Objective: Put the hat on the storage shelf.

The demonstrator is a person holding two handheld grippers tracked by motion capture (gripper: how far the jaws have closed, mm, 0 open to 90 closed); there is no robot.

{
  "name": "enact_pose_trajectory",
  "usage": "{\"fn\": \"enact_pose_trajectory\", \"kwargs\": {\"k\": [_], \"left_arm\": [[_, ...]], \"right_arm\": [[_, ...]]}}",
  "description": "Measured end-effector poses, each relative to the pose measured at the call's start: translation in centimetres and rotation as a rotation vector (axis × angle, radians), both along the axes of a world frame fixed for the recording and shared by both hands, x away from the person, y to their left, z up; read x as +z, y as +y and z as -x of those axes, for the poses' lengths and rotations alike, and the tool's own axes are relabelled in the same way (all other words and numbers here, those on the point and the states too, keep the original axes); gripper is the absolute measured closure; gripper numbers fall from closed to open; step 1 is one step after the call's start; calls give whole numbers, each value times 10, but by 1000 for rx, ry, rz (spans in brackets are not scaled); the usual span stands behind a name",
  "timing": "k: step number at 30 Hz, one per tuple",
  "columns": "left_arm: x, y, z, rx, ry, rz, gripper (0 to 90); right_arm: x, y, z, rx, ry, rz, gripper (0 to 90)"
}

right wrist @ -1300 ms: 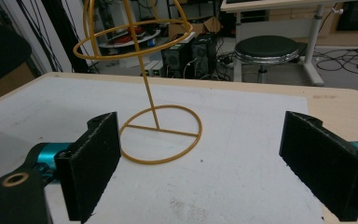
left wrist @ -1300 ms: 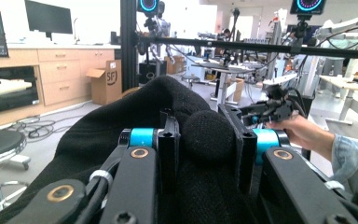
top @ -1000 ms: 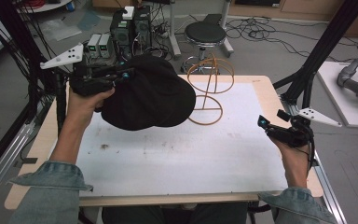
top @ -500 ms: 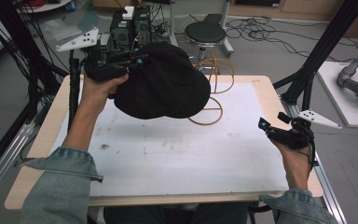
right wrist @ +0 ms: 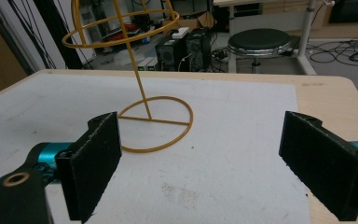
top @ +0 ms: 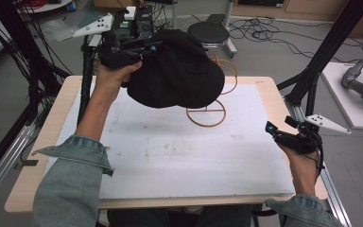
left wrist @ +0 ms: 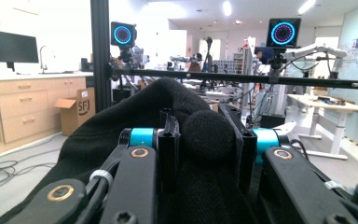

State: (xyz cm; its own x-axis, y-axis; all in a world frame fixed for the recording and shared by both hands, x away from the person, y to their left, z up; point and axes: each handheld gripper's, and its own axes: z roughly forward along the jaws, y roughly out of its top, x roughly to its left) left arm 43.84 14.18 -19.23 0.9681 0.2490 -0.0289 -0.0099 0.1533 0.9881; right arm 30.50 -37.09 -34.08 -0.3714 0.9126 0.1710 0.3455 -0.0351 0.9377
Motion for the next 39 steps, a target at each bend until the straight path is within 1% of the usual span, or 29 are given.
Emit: {"fn": "enact_pose_trajectory", "kwargs": {"k": [4, 11, 20, 26, 32, 34, 39], "left_arm": [[3, -10, -9, -3, -11, 10, 704], [3, -27, -23, -19, 4, 29, 704], [0, -44, -37, -5, 7, 39, 704], [-5, -53, -48, 4, 19, 44, 704], [-14, -63, -59, 16, 50, 28, 704], [-18, -68, -63, 16, 58, 18, 704], [-25, -78, -70, 20, 75, 3, 704]], "right_arm": [[-1, -2, 1, -2, 0, 1, 129], [-1, -5, 2, -7, 0, -4, 129], [0, -6, 3, 1, -3, -6, 129], [1, -6, 4, 0, 0, -11, 129], [2, -7, 6, 0, -3, -13, 129], [2, -7, 5, 3, -9, -11, 129], [2, -7, 6, -1, -9, -13, 129]]}}
